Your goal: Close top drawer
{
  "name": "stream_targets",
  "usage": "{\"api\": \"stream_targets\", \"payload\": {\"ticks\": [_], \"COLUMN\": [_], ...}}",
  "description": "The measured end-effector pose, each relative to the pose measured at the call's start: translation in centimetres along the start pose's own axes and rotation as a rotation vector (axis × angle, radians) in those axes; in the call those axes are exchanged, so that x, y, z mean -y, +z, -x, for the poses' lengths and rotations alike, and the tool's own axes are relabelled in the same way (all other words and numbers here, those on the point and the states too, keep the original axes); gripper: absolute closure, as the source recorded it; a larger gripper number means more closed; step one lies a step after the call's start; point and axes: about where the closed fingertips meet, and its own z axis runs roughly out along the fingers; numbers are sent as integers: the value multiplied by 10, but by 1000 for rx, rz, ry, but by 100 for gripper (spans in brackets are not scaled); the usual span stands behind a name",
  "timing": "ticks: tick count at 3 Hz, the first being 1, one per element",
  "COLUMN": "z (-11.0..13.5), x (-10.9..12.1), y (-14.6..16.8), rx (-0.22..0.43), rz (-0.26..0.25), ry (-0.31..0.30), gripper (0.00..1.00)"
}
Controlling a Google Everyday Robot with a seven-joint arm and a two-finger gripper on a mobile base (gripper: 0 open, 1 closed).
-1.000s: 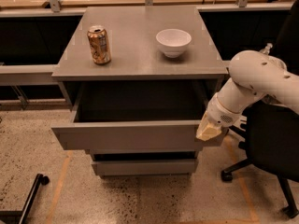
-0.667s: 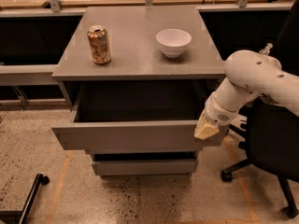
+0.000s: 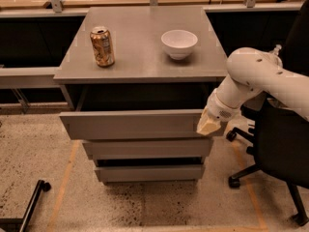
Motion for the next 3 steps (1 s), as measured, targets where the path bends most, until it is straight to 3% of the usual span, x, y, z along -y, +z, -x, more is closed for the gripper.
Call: {"api": "stream_targets", "payload": {"ticks": [2, 3], "z": [13, 13], "x": [69, 68], "y": [24, 24], "rx": [67, 67], "rz": [-70, -69], "ry": [-46, -46], "gripper": [100, 82]}}
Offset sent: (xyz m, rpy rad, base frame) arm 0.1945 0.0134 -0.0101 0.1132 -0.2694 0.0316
